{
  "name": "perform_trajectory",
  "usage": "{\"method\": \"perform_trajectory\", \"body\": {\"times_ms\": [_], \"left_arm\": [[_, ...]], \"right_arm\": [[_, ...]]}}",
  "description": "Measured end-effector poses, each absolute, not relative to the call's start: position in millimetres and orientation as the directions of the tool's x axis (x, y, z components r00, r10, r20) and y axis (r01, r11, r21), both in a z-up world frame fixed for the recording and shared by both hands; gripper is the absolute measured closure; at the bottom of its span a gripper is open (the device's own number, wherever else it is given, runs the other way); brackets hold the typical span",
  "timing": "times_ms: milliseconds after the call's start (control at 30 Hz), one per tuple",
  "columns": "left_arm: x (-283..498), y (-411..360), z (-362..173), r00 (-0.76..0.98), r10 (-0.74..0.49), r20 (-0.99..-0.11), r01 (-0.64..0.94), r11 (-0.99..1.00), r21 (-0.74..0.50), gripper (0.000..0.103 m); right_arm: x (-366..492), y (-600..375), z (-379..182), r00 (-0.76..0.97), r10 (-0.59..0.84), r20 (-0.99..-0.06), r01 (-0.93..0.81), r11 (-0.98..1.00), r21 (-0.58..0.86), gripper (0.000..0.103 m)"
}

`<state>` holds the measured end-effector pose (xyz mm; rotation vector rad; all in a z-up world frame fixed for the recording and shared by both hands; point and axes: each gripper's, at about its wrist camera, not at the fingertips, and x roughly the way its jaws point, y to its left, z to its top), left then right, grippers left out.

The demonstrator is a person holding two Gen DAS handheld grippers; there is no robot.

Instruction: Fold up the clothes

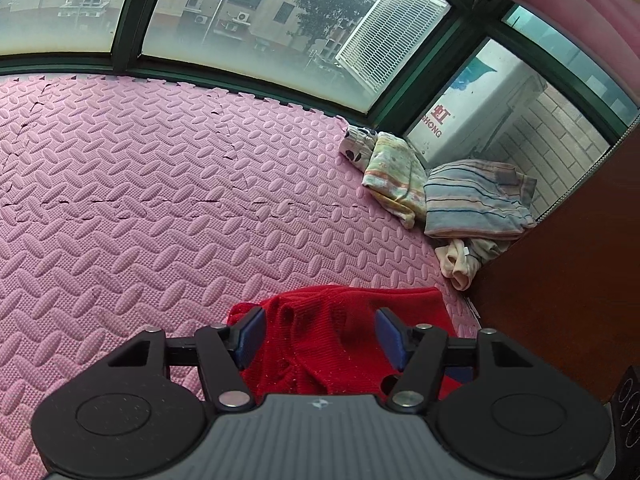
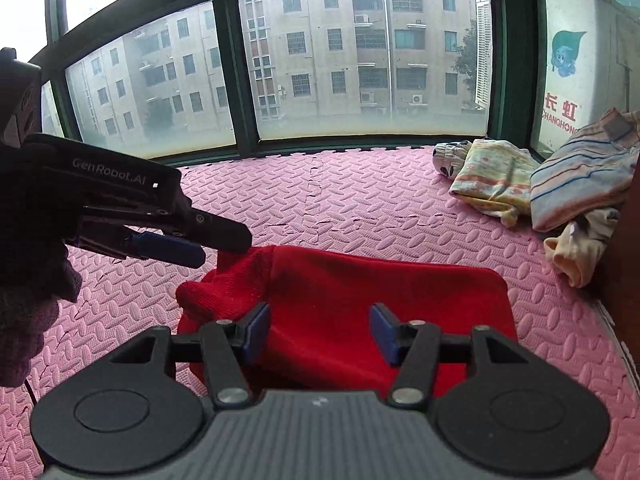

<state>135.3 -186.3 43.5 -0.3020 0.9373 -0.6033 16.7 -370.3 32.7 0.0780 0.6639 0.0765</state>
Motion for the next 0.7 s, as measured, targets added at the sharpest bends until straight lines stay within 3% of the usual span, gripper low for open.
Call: {"method": "perform_trajectory", "body": {"times_ms": [367,700], "left_arm": [[145,-177,37,0.453,-0.596,-0.663,0.296,0.802,-0.519,0.041],[136,-174,46,0.485,-0.608,-0.629,0.324,0.793,-0.516,0.049]], "right_arm": [[23,-351,7,0.771,0.102,-0.628,-0.068,0.995,0.077,0.047],[12,-388,34,0.797,0.068,-0.600,-0.017,0.996,0.091,0.047]]}}
